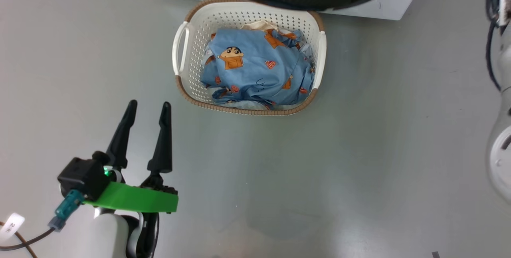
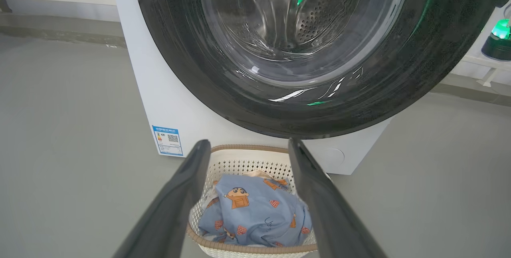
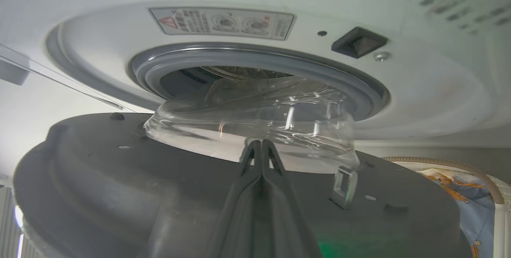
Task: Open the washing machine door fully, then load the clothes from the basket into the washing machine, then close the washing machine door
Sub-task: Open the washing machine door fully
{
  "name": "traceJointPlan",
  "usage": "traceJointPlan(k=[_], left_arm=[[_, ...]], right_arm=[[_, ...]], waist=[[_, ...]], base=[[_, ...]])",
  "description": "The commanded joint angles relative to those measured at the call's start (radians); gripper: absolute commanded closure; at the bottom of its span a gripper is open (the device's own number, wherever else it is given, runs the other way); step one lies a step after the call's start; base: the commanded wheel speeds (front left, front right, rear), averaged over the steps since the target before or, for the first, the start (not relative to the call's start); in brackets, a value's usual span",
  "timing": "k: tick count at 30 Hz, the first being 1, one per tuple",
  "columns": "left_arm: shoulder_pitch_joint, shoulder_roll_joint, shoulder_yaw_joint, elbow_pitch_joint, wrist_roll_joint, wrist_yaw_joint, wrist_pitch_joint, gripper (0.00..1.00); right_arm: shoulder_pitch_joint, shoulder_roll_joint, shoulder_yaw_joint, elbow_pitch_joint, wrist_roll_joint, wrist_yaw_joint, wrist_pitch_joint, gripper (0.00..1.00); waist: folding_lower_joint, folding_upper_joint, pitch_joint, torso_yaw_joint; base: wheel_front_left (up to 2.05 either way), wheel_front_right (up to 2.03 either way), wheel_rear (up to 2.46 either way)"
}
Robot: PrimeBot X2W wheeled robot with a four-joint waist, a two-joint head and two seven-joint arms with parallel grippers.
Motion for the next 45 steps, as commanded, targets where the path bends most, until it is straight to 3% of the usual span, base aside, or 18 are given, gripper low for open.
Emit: traceJointPlan(k=[1,12,25,34,45], left_arm=[[-0.006,0.021,0.04,-0.026,0.003,-0.003,-0.009,0.0],[0.012,0.021,0.044,-0.041,0.037,-0.003,-0.009,0.0],[0.047,0.021,0.068,-0.04,0.053,-0.003,-0.009,0.0],[0.071,0.021,0.092,-0.036,0.066,-0.003,-0.009,0.0],[0.092,0.021,0.116,-0.026,0.07,-0.003,-0.009,0.0]], right_arm=[[0.012,0.052,0.018,-0.023,0.006,0.002,0.023,1.0],[0.158,0.056,0.103,-0.121,0.131,0.002,0.21,1.0],[0.322,0.056,0.416,-0.176,0.409,0.002,0.3,1.0],[0.431,0.056,0.617,-0.236,0.543,0.002,0.295,1.0],[0.525,0.056,0.854,-0.282,0.744,0.002,0.184,1.0]], waist=[[0.0,-0.0001,-0.007,-0.005],[0.0,-0.0001,-0.062,-0.027],[0.0,-0.0001,-0.143,-0.026],[0.0,-0.0001,-0.191,-0.024],[0.0,-0.0001,-0.234,-0.017]], base=[[0.0,0.0,0.0],[0.0,0.0,0.0],[0.0,0.0,0.0],[0.0,0.0,0.0],[0.0,0.0,0.0]])
